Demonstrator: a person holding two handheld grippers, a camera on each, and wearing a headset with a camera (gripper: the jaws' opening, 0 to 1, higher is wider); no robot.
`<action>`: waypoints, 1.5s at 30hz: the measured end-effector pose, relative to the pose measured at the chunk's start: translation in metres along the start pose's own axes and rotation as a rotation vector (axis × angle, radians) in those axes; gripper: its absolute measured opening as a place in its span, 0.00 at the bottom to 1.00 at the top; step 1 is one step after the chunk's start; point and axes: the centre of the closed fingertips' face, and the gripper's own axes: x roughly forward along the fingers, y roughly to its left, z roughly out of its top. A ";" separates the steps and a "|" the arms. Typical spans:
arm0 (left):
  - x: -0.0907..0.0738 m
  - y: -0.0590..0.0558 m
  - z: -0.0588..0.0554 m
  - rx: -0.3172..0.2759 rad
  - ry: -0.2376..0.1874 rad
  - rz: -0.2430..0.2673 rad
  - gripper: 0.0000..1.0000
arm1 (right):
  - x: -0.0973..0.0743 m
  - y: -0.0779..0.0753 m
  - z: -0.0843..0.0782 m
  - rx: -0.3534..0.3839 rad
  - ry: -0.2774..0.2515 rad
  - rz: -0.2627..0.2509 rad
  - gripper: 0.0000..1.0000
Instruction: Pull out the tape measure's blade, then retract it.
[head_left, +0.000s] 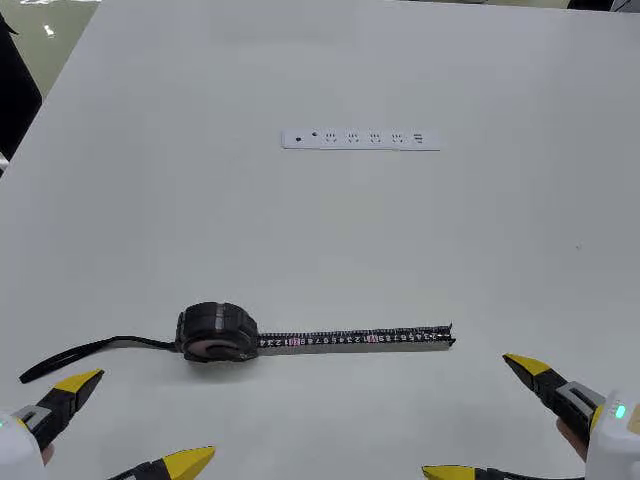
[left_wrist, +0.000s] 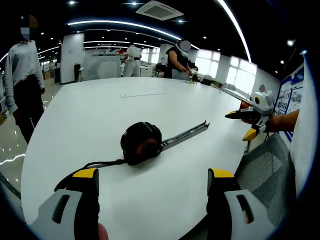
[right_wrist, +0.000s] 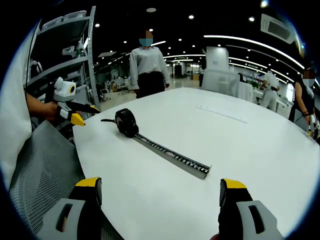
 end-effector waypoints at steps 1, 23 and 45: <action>0.001 0.000 0.001 0.003 0.003 -0.003 0.87 | 0.000 -0.001 0.000 0.002 0.002 0.000 0.99; 0.052 -0.011 0.020 -0.027 0.006 -0.014 0.85 | 0.002 -0.020 0.000 -0.005 0.004 -0.008 0.98; 0.081 -0.006 0.020 -0.118 -0.006 0.042 0.85 | 0.008 -0.029 -0.002 -0.003 0.025 0.016 0.93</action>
